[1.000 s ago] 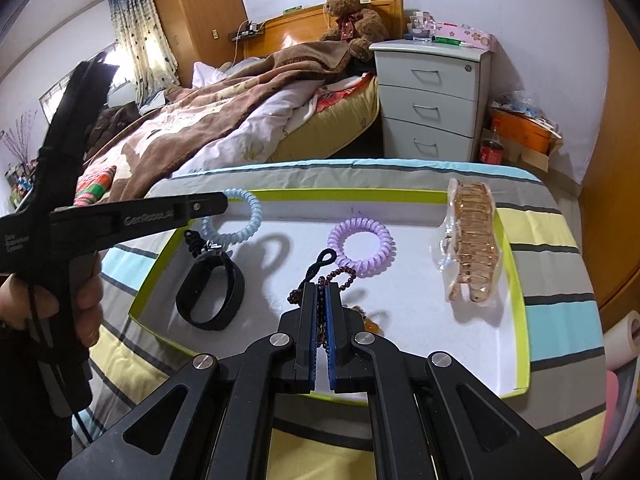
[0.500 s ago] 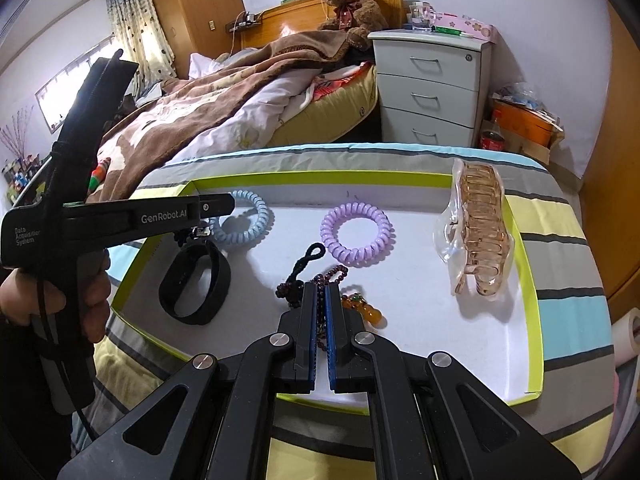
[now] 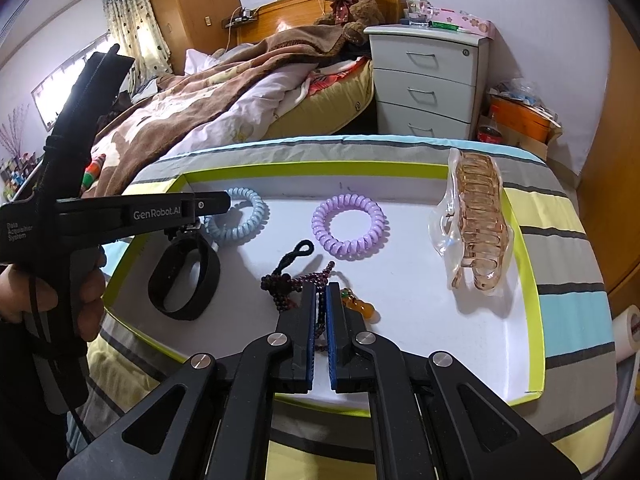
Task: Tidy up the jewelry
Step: 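Lower the beaded bracelet into the box with the right tool while the left tool releases the blue coil tie, then withdraw both tools from the box toward the remaining jewelry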
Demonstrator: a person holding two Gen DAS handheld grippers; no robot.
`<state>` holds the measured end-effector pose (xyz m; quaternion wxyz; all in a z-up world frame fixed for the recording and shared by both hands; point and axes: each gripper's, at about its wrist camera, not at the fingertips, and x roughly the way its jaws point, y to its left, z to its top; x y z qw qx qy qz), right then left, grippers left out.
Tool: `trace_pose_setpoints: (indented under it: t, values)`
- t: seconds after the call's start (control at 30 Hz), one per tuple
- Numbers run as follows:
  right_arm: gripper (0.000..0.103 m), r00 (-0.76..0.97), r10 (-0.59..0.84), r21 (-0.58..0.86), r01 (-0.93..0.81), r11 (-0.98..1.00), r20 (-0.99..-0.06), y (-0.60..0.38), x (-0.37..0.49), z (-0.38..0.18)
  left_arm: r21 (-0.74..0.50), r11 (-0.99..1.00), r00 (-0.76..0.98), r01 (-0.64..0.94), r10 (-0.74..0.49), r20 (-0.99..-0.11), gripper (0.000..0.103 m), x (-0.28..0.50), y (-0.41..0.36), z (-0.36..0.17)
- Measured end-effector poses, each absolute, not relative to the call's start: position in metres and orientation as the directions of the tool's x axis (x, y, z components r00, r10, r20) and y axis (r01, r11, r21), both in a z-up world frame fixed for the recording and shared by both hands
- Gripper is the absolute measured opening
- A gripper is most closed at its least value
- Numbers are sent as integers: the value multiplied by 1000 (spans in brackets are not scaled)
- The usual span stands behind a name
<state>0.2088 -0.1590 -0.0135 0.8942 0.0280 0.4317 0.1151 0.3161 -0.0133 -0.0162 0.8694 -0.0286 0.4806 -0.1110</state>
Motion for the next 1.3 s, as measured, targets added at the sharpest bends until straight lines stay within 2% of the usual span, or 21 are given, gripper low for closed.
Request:
trace_pose_setpoints:
  t: [0.2,0.53,0.73,0.8,0.87,1.3]
  values:
    - [8,601,225,145,-180,973,-767,-159,208,-14,-158,974,512,163,-220,-830,12,316,-13,-16]
    - [15,606,220,136,-181,974,-764,-160,206,-12,-160,973,515,167,-224,-827,28,315,-12,-15]
    - [22,615,215,135,-175,975,-758,-162,202,-7,-159,972,516,171,-226,-826,36,310,-11,-12]
    - [33,619,216,136,-174,975,-755,-162,200,-5,-157,972,518,175,-226,-825,39,307,-12,-10]
    - [37,624,220,138,-177,974,-750,-162,197,-2,-159,972,521,175,-228,-823,40,303,-12,-7]
    - [37,659,219,140,-172,975,-720,-163,171,17,-157,971,566,182,-234,-791,43,270,-8,22]
